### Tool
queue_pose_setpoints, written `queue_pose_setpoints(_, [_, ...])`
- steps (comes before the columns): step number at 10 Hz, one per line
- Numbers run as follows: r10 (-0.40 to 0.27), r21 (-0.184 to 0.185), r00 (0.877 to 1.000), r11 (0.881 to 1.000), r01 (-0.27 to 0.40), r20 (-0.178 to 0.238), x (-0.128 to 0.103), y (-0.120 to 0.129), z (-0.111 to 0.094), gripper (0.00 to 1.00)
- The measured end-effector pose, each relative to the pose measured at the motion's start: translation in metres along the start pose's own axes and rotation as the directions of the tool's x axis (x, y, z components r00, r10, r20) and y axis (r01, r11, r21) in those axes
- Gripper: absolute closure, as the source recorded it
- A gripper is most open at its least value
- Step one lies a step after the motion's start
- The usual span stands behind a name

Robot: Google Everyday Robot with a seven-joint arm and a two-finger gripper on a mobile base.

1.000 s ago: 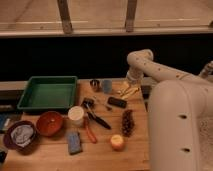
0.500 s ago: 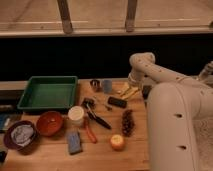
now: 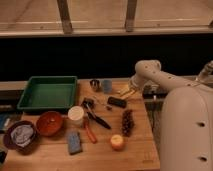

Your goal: Place banana in metal cup

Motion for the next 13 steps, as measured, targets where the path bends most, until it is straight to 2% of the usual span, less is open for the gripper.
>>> queue_pose_setpoints(4, [-0.012,0.003,0.999,1.000,0.011,0.050,-0.020,-0.003,0.005,0.25])
queue_pose_setpoints(6, [-0.013,0.012,0.999,1.000,0.013,0.050,-0.021,-0.007,0.012,0.25])
queue_pose_setpoints(8, [-0.012,0.017,0.999,1.000,0.011,0.039,-0.021,-0.009,0.030,0.25])
queue_pose_setpoints(9, [-0.024,0.011,0.999,1.000,0.024,0.036,-0.023,-0.010,0.040,0.25])
queue_pose_setpoints(13, [-0.094,-0.028,0.993,0.995,0.096,0.065,-0.036,0.002,0.048,0.25])
